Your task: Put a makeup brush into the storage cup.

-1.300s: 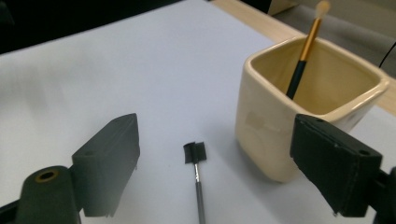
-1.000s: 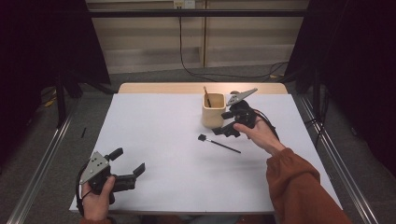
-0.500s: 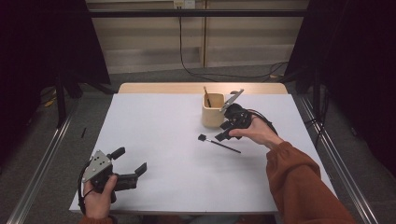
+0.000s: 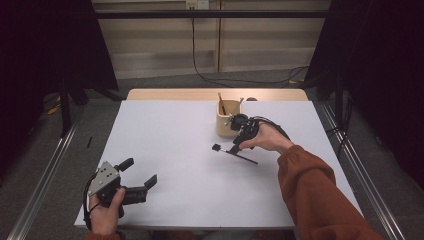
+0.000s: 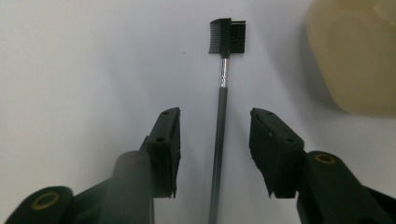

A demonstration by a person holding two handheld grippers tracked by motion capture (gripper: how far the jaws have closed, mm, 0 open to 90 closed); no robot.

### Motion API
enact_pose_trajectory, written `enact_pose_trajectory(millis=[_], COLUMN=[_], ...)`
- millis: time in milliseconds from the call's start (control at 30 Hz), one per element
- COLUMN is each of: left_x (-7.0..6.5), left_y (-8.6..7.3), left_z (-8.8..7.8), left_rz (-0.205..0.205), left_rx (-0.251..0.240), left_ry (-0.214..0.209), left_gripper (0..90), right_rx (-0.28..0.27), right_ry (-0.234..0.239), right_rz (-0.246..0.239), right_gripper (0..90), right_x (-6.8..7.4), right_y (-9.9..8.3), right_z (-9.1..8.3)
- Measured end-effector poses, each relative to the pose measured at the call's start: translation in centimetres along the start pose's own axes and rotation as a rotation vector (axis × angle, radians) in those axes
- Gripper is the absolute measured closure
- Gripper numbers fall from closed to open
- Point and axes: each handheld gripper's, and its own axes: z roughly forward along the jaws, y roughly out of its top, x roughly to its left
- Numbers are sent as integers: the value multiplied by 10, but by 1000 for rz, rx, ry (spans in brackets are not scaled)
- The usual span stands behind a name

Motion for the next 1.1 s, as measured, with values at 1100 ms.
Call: enact_pose_trajectory(millis=[1100], left_x=[0], left_y=[-1], left_z=[1], left_rz=[14], left_rx=[14], left_ry=[-11], left_gripper=[18], right_rx=[154], right_ry=[-24], right_rz=[-62], right_gripper=[783], right_x=[-7], right_y=[21], right_z=[39])
